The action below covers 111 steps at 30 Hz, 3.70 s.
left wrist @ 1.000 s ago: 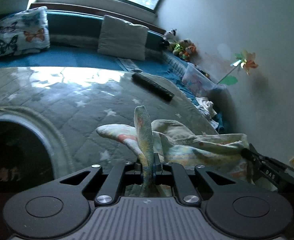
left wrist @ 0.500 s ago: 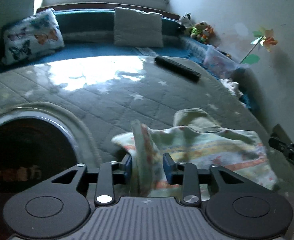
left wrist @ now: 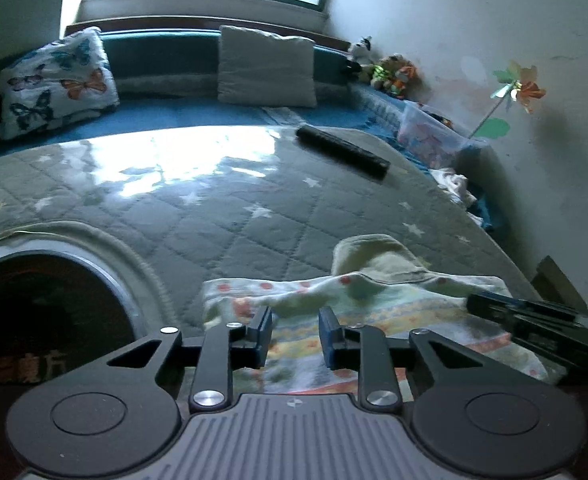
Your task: Fold clothes
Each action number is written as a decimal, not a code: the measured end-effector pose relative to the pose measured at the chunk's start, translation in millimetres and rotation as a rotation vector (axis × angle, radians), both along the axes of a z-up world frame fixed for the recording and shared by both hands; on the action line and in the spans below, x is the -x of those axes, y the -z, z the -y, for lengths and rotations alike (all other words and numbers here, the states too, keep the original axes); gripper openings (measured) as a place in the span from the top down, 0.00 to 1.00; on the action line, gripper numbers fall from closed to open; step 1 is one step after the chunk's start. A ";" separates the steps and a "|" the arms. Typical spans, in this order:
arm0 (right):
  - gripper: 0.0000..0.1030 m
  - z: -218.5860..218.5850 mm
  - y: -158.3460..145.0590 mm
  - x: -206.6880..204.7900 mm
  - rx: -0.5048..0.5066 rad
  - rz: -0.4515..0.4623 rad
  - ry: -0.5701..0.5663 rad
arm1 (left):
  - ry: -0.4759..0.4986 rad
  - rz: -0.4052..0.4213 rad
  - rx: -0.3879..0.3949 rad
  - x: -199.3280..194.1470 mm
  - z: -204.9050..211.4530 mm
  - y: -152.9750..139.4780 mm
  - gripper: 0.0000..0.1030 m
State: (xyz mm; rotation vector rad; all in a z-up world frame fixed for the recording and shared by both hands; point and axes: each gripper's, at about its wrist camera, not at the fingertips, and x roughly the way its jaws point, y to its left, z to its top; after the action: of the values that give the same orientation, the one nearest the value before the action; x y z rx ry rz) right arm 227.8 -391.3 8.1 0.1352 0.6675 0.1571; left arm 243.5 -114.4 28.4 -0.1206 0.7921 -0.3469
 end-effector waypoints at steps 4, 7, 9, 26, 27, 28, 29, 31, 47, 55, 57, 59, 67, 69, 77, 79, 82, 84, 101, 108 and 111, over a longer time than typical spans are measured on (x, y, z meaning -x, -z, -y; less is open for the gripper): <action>0.86 -4.7 7.2 -16.1 -0.020 -0.023 0.003 | 0.050 -0.001 0.011 -8.8 13.7 3.1 0.75; 0.86 -8.6 11.9 -23.4 -0.015 -0.030 0.006 | 0.076 -0.007 0.020 -17.5 23.2 6.9 0.76; 0.84 -10.2 14.8 -27.4 -0.016 -0.031 0.011 | 0.086 -0.015 0.020 -23.5 28.7 10.8 0.78; 0.67 -32.6 1.4 5.8 0.014 0.003 -0.092 | 0.129 -0.011 0.021 -2.9 34.1 6.1 0.80; 0.67 -35.0 0.9 10.7 0.021 0.004 -0.099 | 0.137 -0.007 0.019 3.0 34.3 5.3 0.80; 0.67 -37.0 0.8 15.8 0.026 0.003 -0.107 | 0.143 -0.005 0.017 8.8 34.4 5.1 0.80; 0.67 -39.2 0.7 22.2 0.031 0.004 -0.118 | 0.150 -0.002 0.013 15.6 34.4 5.2 0.80; 0.66 -44.0 0.4 35.2 0.051 0.009 -0.137 | 0.163 0.014 -0.005 28.4 34.6 5.3 0.80; 0.62 -64.4 9.0 106.2 0.135 0.061 -0.150 | 0.148 0.060 -0.066 82.1 21.8 19.5 0.79; 0.58 -35.0 8.2 119.6 0.067 0.079 -0.029 | 0.120 0.055 -0.044 91.8 9.1 17.1 0.79; 0.58 -23.8 8.4 120.3 0.060 0.077 0.011 | 0.118 0.054 -0.042 92.4 8.0 17.6 0.79; 0.58 -13.0 10.2 118.8 0.063 0.069 0.054 | 0.111 0.047 -0.039 91.6 6.3 19.6 0.79; 0.58 9.9 7.5 117.6 0.032 0.076 0.114 | 0.086 0.045 -0.022 93.2 -1.2 18.3 0.79; 0.57 10.5 7.6 112.8 0.025 0.076 0.108 | 0.075 0.044 -0.018 93.3 -3.7 18.5 0.79; 0.50 12.2 10.4 113.6 -0.015 0.062 0.115 | 0.026 0.042 0.000 95.3 -17.9 17.4 0.79; 0.48 6.4 7.3 116.5 -0.002 0.079 0.095 | 0.010 0.046 0.002 96.2 -21.1 17.5 0.79; 0.46 2.3 10.9 113.8 0.011 0.068 0.084 | -0.006 0.028 -0.002 93.5 -25.5 23.4 0.79; 0.46 3.0 16.0 110.4 0.014 0.052 0.092 | -0.018 0.023 -0.008 92.3 -27.7 26.1 0.78; 0.08 -16.7 4.6 136.3 0.012 0.086 0.048 | -0.022 0.046 -0.029 121.3 -33.3 15.3 0.41; 0.00 -21.6 6.4 149.1 0.013 0.084 0.064 | -0.036 0.077 -0.049 138.9 -38.0 15.6 0.20; 0.00 -23.8 7.3 151.6 0.010 0.077 0.068 | -0.039 0.089 -0.058 146.3 -39.2 16.3 0.12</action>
State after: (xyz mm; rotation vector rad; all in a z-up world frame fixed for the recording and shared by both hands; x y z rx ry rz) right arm 76.2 -367.5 0.9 0.1413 0.5862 0.0930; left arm 97.2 -75.1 12.1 -0.0655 0.7100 -0.2905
